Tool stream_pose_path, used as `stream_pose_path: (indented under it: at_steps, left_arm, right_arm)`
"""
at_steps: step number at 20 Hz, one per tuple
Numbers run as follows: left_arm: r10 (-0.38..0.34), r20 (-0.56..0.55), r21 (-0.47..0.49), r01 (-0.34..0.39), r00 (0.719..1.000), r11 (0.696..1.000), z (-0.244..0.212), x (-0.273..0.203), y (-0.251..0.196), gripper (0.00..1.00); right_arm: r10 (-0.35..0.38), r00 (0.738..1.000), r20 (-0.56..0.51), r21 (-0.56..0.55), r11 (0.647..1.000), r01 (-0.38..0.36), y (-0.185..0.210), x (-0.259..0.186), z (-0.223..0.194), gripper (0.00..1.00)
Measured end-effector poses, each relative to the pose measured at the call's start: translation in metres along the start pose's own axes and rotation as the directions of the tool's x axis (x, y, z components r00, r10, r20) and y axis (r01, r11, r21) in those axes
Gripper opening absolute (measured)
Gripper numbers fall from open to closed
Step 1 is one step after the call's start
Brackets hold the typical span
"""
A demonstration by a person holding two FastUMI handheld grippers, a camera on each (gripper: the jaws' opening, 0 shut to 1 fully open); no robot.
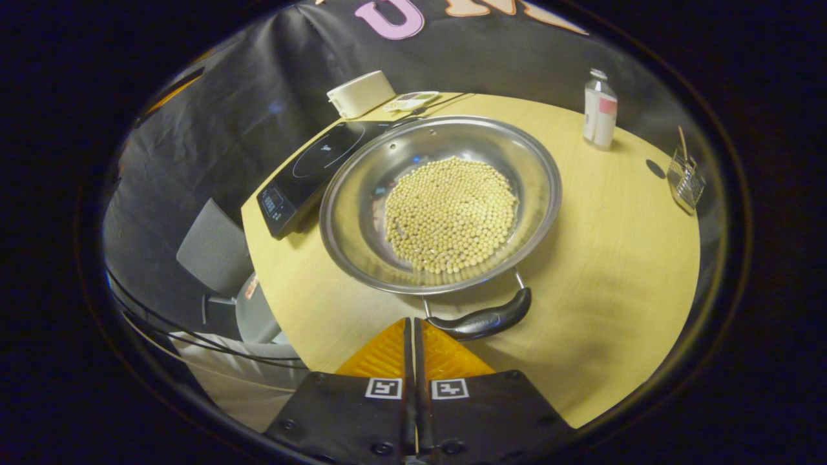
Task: First push the handle of the pot to place it horizontally, then grasp the pot with both hands and set it on the induction cooktop.
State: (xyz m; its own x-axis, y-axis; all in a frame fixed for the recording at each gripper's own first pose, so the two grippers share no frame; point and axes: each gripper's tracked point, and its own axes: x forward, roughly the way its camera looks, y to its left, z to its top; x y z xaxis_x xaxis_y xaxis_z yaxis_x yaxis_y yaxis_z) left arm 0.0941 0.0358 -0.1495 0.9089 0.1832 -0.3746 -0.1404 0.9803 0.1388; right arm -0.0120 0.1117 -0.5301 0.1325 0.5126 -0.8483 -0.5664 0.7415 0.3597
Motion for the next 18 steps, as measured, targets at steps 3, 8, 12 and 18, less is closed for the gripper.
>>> stream_pose_path:
  at_steps: [3,8,12,18]
  left_arm:
    - [0.005,0.002,-0.001,-0.005,1.000,1.000,0.000,0.000,0.002,0.93]
    - [0.007,-0.004,-0.004,-0.007,1.000,1.000,-0.003,-0.001,0.004,0.93]
    - [0.002,-0.003,-0.002,-0.002,1.000,1.000,-0.002,-0.001,0.002,0.95]
    - [0.003,-0.004,-0.002,-0.003,1.000,1.000,-0.004,-0.002,0.002,0.93]
  right_arm:
    - [-0.024,1.000,0.007,0.012,1.000,0.024,-0.011,-0.002,0.002,0.02]
    - [-0.058,0.998,0.012,0.028,0.998,0.058,-0.023,-0.002,0.003,0.02]
    - [-0.096,0.995,0.020,0.042,0.995,0.095,-0.038,-0.002,0.006,0.00]
    - [-0.144,0.989,0.044,0.068,0.988,0.141,-0.057,-0.002,0.013,0.00]
